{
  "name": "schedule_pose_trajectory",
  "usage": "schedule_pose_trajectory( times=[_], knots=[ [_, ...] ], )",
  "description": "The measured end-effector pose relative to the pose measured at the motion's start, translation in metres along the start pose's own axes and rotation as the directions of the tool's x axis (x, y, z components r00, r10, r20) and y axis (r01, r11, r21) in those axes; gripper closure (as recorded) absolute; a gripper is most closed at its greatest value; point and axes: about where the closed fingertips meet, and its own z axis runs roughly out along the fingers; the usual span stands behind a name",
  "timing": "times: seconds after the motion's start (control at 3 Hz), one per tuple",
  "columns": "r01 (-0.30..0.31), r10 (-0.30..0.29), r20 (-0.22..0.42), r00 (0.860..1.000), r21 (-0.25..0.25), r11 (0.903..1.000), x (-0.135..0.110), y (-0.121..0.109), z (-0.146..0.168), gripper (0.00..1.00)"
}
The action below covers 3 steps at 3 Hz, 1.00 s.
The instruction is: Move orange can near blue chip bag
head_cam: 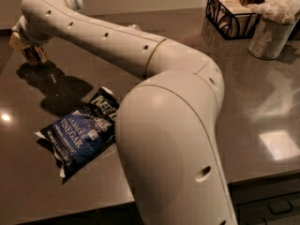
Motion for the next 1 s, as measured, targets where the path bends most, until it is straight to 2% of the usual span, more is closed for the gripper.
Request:
schedule_pose_trajectory(
  times=[0.33, 0.67, 1.0],
  knots=[
    [0.033, -0.032, 0.020, 0.999, -0.012, 0.9994, -0.001, 0.018, -0.033, 0.93],
    [0.051, -0.050, 0.027, 0.998, -0.022, 0.9985, 0.005, 0.036, -0.068, 1.00],
    [0.053, -0.052, 0.033, 0.998, -0.032, 0.9981, 0.023, 0.060, -0.107, 1.00]
  ],
)
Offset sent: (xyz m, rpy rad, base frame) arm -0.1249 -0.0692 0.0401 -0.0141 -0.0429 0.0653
